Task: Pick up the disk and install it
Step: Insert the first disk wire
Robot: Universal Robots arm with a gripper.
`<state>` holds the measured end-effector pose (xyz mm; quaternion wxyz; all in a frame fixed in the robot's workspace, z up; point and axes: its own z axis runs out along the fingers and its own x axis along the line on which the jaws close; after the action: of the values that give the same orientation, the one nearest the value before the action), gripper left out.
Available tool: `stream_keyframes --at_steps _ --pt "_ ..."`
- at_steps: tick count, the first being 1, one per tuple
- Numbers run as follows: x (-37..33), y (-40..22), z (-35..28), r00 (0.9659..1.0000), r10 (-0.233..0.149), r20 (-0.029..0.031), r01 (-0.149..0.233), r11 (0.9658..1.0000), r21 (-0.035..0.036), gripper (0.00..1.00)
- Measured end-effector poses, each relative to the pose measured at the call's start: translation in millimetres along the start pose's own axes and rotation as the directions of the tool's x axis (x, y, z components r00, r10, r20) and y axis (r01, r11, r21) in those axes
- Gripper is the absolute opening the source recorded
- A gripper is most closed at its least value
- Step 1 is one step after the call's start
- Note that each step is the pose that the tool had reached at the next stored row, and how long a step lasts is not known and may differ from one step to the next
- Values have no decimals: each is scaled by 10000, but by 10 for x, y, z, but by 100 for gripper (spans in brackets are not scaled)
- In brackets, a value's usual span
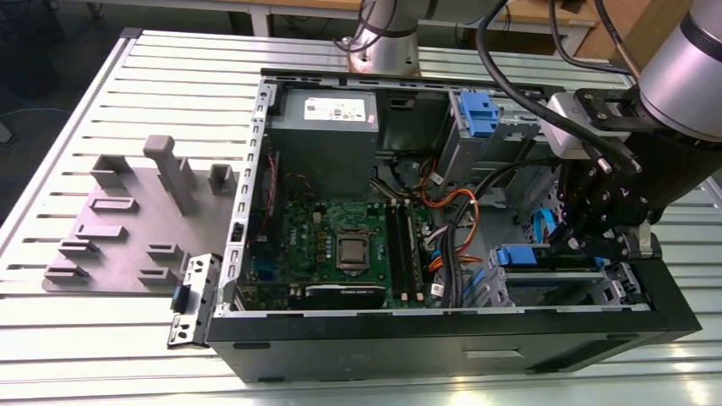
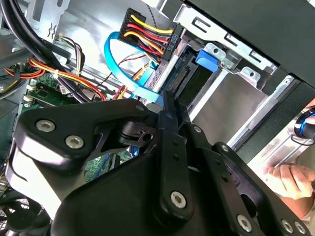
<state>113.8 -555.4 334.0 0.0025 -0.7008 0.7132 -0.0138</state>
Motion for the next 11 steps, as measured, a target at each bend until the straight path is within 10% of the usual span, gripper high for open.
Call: stream_keyframes --at_steps 11 --pt "-1 1 28 10000 1 -1 -1 10000 0 16"
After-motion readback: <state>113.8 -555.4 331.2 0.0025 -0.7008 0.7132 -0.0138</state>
